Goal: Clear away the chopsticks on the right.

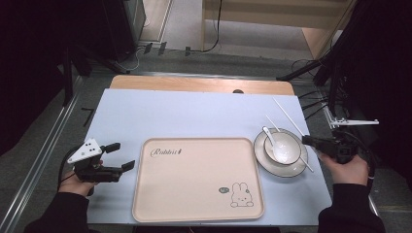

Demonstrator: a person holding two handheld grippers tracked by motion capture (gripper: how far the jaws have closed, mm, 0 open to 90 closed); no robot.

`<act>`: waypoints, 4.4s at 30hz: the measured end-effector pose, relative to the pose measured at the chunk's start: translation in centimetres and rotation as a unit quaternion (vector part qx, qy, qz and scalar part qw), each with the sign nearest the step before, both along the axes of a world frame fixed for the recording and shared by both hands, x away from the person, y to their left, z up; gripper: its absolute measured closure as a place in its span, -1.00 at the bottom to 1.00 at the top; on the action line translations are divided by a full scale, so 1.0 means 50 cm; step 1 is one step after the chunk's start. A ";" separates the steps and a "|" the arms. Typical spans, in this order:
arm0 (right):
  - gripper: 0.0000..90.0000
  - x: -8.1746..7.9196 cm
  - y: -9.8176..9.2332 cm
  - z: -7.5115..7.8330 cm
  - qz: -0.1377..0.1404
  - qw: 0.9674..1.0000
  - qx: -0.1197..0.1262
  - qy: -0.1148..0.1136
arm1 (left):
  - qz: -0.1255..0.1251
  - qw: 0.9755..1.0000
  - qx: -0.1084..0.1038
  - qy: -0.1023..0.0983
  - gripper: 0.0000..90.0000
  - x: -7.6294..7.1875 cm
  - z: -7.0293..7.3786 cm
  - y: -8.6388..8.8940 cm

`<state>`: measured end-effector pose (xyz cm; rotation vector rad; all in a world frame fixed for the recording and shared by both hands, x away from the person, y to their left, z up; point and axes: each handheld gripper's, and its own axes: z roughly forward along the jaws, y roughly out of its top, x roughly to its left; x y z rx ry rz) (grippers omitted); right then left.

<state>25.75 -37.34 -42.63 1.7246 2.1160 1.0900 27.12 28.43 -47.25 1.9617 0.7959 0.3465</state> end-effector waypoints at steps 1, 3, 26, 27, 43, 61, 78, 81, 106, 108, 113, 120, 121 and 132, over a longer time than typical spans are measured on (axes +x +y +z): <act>0.88 -0.004 0.011 0.004 0.005 1.000 0.000 -0.003 | 0.000 1.000 0.000 0.000 -0.68 0.000 0.000 0.000; 0.88 -0.012 0.032 0.009 0.013 1.000 -0.003 -0.006 | 0.000 1.000 0.000 0.000 -0.69 0.000 0.000 0.000; 0.88 -0.099 0.202 -0.028 0.039 0.999 -0.002 -0.011 | -0.009 1.000 0.001 -0.001 -0.68 0.015 0.000 -0.014; 0.88 -0.099 0.202 -0.028 0.039 0.999 -0.002 -0.011 | -0.009 1.000 0.001 -0.001 -0.69 0.015 0.000 -0.014; 0.88 -0.098 0.274 -0.126 0.063 0.997 -0.023 0.034 | -0.010 1.000 -0.003 -0.001 -0.68 0.017 0.001 -0.016; 0.81 -0.085 0.328 -0.196 0.083 0.994 -0.042 0.049 | -0.013 1.000 -0.002 0.000 -0.68 0.017 0.001 -0.017; -0.12 -0.080 0.274 -0.086 0.107 0.994 -0.002 -0.031 | -0.013 1.000 -0.001 0.002 -0.68 0.016 0.000 -0.015; -0.16 -0.075 0.234 -0.070 0.094 0.995 0.019 -0.038 | -0.014 1.000 -0.001 0.001 -0.68 0.015 0.000 -0.015; -0.24 -0.040 0.007 -0.047 0.027 0.997 -0.004 -0.070 | -0.005 1.000 0.006 0.004 -0.68 0.000 -0.002 -0.004; -0.23 -0.036 -0.015 -0.054 0.019 0.997 -0.012 -0.070 | -0.007 1.000 0.008 0.004 -0.68 0.000 -0.002 -0.005; -0.21 -0.038 -0.043 -0.065 0.008 0.997 -0.014 -0.072 | -0.007 1.000 0.009 0.005 -0.69 0.000 -0.001 -0.006; -0.11 -0.038 -0.083 -0.095 -0.010 0.998 0.002 -0.055 | -0.009 1.000 0.011 0.006 -0.68 0.000 -0.002 -0.008; -0.08 -0.037 -0.084 -0.102 -0.008 0.999 0.005 -0.054 | -0.009 1.000 0.011 0.006 -0.68 0.000 -0.002 -0.008; 0.33 -0.028 -0.069 -0.142 0.021 0.999 -0.037 -0.032 | -0.010 1.000 0.011 0.006 -0.68 0.000 -0.002 -0.008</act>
